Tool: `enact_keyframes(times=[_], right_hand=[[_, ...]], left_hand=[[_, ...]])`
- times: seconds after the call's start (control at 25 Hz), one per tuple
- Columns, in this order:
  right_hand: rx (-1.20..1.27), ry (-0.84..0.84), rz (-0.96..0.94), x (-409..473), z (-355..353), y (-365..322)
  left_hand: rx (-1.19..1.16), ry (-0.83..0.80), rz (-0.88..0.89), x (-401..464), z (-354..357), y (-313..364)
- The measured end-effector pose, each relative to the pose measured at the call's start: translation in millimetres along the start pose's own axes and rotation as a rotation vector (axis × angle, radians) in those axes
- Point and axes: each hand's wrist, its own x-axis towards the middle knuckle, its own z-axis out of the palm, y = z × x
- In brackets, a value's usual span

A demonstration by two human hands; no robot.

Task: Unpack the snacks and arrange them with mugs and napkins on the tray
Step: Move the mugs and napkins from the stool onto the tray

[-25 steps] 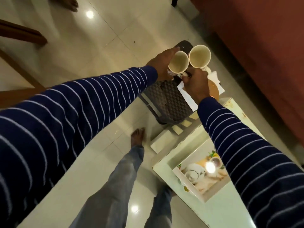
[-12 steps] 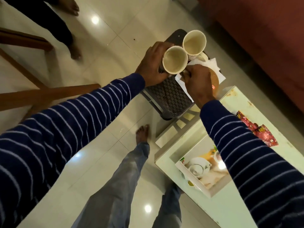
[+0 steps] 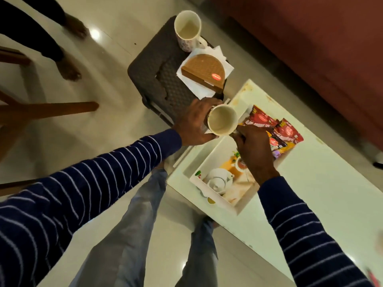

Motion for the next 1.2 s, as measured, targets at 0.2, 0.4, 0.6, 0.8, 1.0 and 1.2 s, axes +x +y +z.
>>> enact_keyframes(times=[0.2,0.4,0.6,0.8,1.0,1.2], right_hand=[[0.026,-0.042,0.115,-77.8,16.6,58.0],[0.124,-0.118,0.210,-135.2,66.6,75.1],[0.138,-0.184,0.226,-149.8,110.3,76.6],[0.121,-0.170,0.233,-155.4,126.4,81.7],[0.109,-0.171,0.217,-157.1,132.4,81.1],[0.093,-0.260,0.236,-150.4,124.5,78.8]], left_hand=[[-0.054,-0.037,-0.015,-42.6,77.9,29.6],[-0.017,-0.130,-0.108,-104.0,119.2,13.4],[0.032,-0.131,-0.164,-138.1,134.0,-10.6],[0.051,-0.157,-0.151,-142.4,139.3,-19.5],[0.049,-0.168,-0.174,-144.9,142.9,-26.9],[-0.008,-0.238,-0.133,-140.5,133.3,-31.1]])
